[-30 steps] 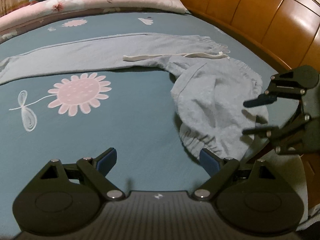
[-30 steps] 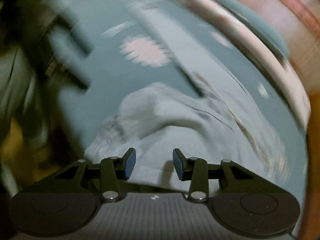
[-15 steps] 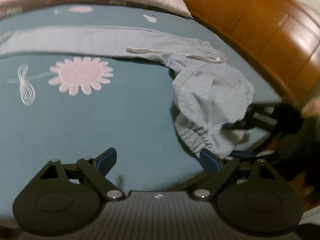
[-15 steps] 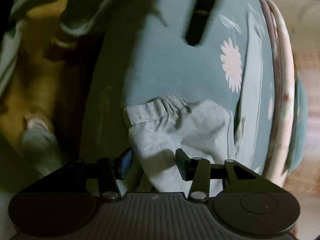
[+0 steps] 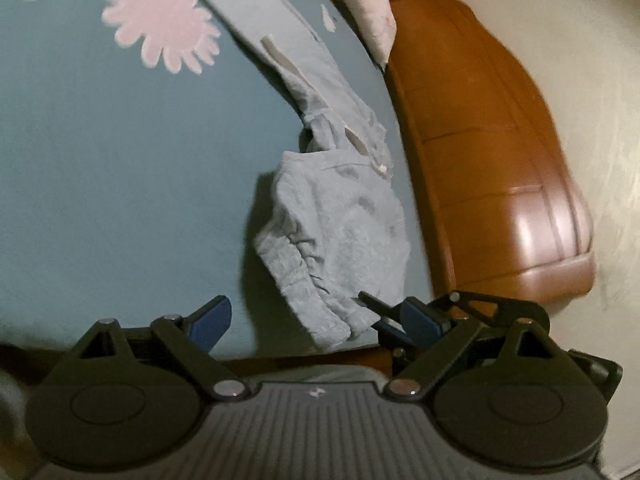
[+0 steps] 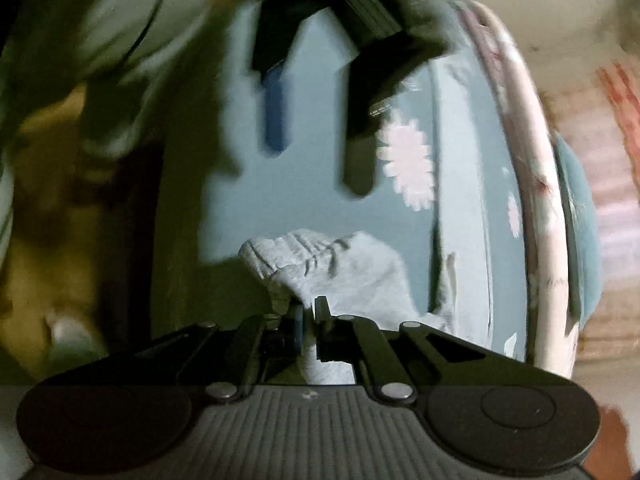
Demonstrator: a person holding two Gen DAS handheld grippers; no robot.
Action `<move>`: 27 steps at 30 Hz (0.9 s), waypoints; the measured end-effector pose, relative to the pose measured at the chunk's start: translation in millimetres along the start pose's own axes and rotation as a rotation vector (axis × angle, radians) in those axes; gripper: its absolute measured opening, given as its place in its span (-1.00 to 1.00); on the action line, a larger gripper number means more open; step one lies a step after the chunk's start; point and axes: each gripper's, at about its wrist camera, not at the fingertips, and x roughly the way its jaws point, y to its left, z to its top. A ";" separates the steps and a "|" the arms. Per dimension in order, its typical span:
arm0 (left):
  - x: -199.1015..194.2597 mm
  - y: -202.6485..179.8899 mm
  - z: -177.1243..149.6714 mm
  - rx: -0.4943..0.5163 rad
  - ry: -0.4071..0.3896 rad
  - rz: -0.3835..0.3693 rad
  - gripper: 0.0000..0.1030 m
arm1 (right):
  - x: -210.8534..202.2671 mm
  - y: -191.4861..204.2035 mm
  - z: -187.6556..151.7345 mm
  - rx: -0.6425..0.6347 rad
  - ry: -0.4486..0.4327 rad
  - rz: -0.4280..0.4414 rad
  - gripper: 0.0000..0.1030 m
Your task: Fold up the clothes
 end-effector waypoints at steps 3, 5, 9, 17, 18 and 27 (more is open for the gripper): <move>10.3 11.9 -3.0 -0.108 -0.014 -0.090 0.77 | -5.6 -13.2 2.3 0.054 -0.026 0.005 -0.91; 20.0 19.3 -6.2 -0.180 -0.033 -0.157 0.77 | -8.4 -18.9 4.7 0.076 -0.033 0.006 -0.91; 47.5 28.6 -10.1 -0.312 -0.046 -0.259 0.78 | -12.1 -23.8 5.3 0.107 -0.046 -0.005 -0.91; 81.4 30.6 -6.0 -0.415 -0.138 -0.371 0.79 | -15.5 -27.3 2.3 0.176 -0.063 0.000 -0.90; 80.5 30.3 -4.0 -0.406 -0.160 -0.367 0.78 | -16.0 -27.0 2.0 0.183 -0.063 0.003 -0.90; 50.6 22.0 11.9 -0.244 -0.235 -0.241 -0.24 | -34.1 -43.2 -11.1 0.277 -0.089 -0.033 -0.59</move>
